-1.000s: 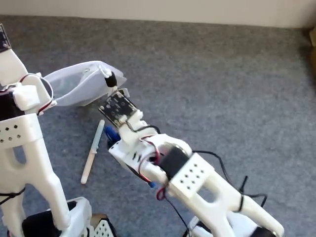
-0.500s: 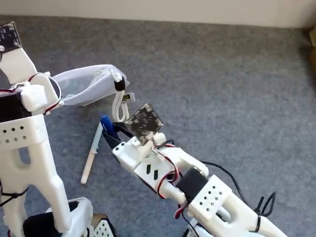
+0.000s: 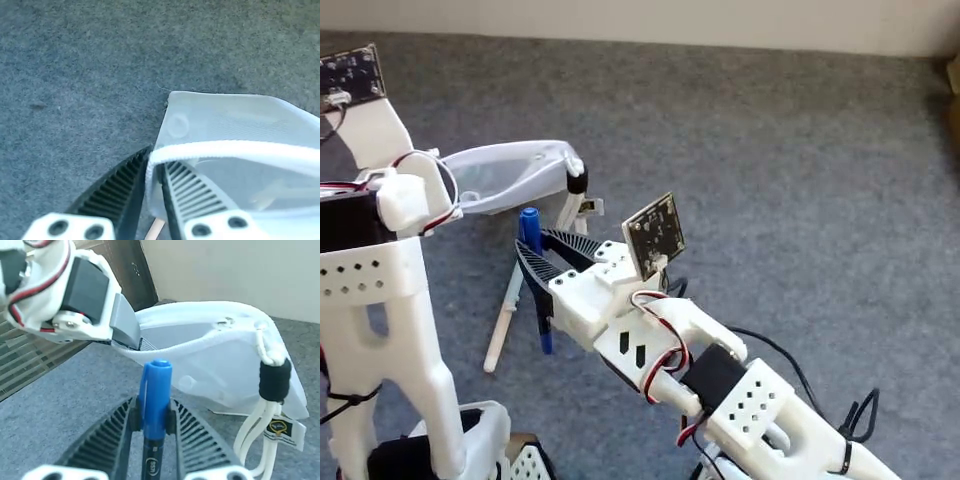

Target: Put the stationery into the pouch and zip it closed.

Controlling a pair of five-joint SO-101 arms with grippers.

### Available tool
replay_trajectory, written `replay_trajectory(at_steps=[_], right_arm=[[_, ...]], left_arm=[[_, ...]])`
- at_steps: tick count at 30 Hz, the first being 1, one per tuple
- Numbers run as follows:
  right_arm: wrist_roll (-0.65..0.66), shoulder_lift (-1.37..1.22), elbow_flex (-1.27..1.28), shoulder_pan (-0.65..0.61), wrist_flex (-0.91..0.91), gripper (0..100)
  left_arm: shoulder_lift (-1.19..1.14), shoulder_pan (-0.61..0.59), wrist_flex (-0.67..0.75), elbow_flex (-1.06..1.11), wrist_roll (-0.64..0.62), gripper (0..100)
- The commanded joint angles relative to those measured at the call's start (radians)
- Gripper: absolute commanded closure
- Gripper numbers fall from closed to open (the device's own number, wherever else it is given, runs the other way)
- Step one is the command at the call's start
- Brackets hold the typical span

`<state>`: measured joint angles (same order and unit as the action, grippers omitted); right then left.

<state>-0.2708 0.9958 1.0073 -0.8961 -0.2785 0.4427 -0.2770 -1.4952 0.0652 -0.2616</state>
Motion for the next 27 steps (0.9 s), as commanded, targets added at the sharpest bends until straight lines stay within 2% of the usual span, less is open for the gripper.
replay_trajectory(at_steps=[1,12,20,27], right_arm=[[-0.012,0.036,-0.016,0.001,0.025,99.2],[-0.017,0.047,-0.019,0.042,0.025,99.3],[-0.011,0.398,0.024,0.047,0.025,99.3],[-0.015,0.441,0.028,0.061,0.073,99.3]], left_arm=[[0.001,0.021,0.012,0.004,0.011,99],[0.001,0.022,0.009,0.004,0.014,99],[-0.001,0.022,0.011,0.004,0.014,99],[-0.001,0.022,0.011,0.016,0.014,99]])
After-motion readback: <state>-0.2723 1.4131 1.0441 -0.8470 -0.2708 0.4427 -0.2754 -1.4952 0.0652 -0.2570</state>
